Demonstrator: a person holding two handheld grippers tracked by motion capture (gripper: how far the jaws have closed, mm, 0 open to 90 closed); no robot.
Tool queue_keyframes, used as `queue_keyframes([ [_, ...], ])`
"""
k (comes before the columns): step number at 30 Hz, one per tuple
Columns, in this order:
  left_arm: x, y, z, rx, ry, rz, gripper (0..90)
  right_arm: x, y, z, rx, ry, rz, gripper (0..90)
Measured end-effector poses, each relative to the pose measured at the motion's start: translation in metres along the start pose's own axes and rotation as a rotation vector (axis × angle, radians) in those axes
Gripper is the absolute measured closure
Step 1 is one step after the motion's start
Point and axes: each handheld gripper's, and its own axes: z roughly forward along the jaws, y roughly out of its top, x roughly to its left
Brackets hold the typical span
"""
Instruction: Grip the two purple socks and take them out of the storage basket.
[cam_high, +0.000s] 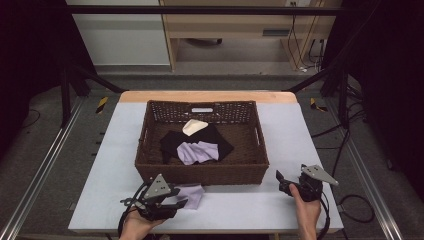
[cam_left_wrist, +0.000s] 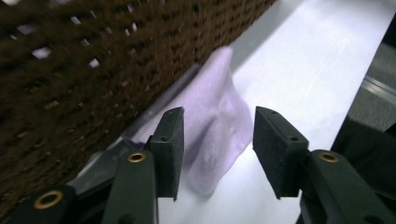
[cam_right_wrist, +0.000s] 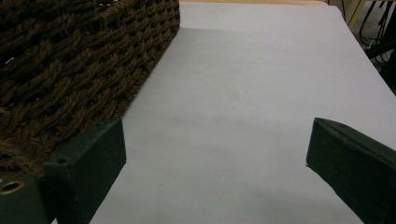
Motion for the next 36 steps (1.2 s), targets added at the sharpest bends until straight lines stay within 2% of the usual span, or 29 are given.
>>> queue_keyframes([
  [3,0.001,0.008,-0.012,-0.049,0.008,-0.011,51.8,0.0,0.0,0.0,-0.001,0.001,0.0,5.2],
  [9,0.006,0.021,-0.028,-0.107,0.038,-0.009,51.0,0.0,0.0,0.0,0.001,0.0,0.001,5.2],
  [10,0.009,0.027,-0.035,-0.132,0.054,-0.002,50.8,0.0,0.0,0.001,0.002,-0.003,0.003,5.2],
  [13,0.013,0.034,-0.042,-0.16,0.066,-0.003,50.7,0.0,0.0,0.001,0.005,-0.004,0.001,5.2],
  [14,0.018,0.042,-0.047,-0.187,0.08,-0.007,50.7,0.0,0.0,0.001,0.004,-0.004,0.003,5.2],
  [18,0.027,0.056,-0.049,-0.204,0.103,-0.012,50.8,0.0,0.0,0.001,0.005,-0.003,0.003,5.2],
  [20,0.033,0.066,-0.049,-0.219,0.109,-0.016,50.9,-0.001,0.0,0.001,0.005,0.0,0.005,5.2],
  [21,0.039,0.075,-0.047,-0.225,0.116,-0.023,51.0,-0.001,0.0,0.001,0.005,0.0,0.004,5.2],
  [25,0.051,0.093,-0.039,-0.251,0.114,-0.037,51.3,-0.001,0.0,0.001,0.005,0.001,0.003,5.2],
  [26,0.051,0.093,-0.039,-0.251,0.114,-0.037,51.3,-0.001,0.0,0.001,0.006,0.001,0.004,5.2],
  [28,0.059,0.107,-0.032,-0.243,0.132,-0.042,51.6,-0.001,0.0,0.001,0.005,0.002,0.004,5.2],
  [31,0.064,0.115,-0.026,-0.236,0.141,-0.05,51.9,-0.001,0.0,0.001,0.006,0.002,0.004,5.2],
  [32,0.068,0.122,-0.02,-0.234,0.149,-0.045,52.0,-0.001,0.0,0.001,0.006,0.003,0.004,5.2],
  [35,0.072,0.128,-0.013,-0.225,0.162,-0.036,52.2,-0.001,0.0,0.001,0.006,0.005,0.004,5.2],
  [36,0.076,0.132,-0.004,-0.211,0.182,-0.032,52.1,-0.001,0.0,0.001,0.006,0.004,0.006,5.2],
])
